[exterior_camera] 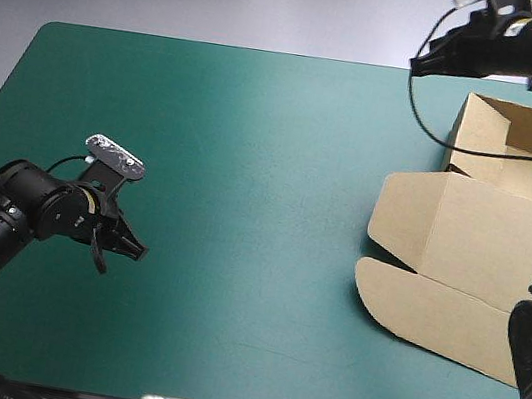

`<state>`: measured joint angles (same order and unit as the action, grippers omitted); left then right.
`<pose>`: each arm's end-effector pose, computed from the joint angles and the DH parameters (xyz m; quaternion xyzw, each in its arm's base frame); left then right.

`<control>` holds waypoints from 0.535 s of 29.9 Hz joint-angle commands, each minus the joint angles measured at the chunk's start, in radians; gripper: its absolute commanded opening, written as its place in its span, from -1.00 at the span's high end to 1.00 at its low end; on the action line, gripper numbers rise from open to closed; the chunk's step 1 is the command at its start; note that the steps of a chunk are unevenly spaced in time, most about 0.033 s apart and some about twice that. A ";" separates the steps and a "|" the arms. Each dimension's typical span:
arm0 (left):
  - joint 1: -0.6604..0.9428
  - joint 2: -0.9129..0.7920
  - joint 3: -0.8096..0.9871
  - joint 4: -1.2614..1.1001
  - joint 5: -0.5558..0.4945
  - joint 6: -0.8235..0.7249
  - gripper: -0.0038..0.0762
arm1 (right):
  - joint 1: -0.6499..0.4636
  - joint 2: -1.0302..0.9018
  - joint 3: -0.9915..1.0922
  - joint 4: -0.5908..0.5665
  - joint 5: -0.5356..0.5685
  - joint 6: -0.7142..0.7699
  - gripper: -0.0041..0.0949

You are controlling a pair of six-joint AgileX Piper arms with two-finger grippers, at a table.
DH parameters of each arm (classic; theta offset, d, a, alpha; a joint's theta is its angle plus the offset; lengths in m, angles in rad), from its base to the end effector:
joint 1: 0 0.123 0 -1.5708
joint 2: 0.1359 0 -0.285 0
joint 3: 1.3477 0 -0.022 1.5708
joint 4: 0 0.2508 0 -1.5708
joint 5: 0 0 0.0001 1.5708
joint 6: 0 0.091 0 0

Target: Fold the box

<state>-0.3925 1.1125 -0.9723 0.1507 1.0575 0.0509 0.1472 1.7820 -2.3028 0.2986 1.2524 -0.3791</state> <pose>0.1909 -0.0661 0.3213 0.2340 0.9425 0.0326 0.2364 0.3531 0.0781 0.5007 -0.2508 0.8486 0.0951 0.4559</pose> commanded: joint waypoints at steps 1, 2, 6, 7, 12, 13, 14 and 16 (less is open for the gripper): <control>-0.002 -0.023 -0.028 -0.019 -0.038 -0.012 0.93 | 0.122 -0.081 -0.006 -0.179 -0.003 0.063 0.95; -0.002 -0.023 -0.028 -0.018 -0.038 -0.012 0.93 | 0.151 -0.101 0.024 -0.216 -0.003 0.069 0.95; -0.002 -0.023 -0.028 -0.018 -0.038 -0.010 0.93 | 0.187 -0.216 0.215 -0.243 -0.003 0.077 0.96; -0.002 -0.023 -0.028 -0.018 -0.038 -0.010 0.93 | 0.187 -0.255 0.285 -0.245 -0.003 0.085 0.95; -0.002 -0.023 -0.028 -0.031 -0.038 -0.012 0.93 | 0.187 -0.458 0.639 -0.278 -0.003 0.093 0.95; -0.002 -0.023 -0.028 -0.038 -0.040 -0.012 0.93 | 0.187 -0.499 0.709 -0.278 -0.003 0.093 0.95; -0.002 -0.023 -0.028 -0.051 -0.042 -0.008 0.93 | 0.187 -0.538 0.778 -0.278 -0.003 0.095 0.95; -0.002 -0.023 -0.028 -0.076 -0.042 -0.001 0.93 | 0.187 -0.607 0.896 -0.274 -0.003 0.098 0.95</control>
<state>-0.3925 1.1125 -0.9723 0.1049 1.0513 0.0509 0.3350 1.2907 -1.5242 0.0274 1.2526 -0.2856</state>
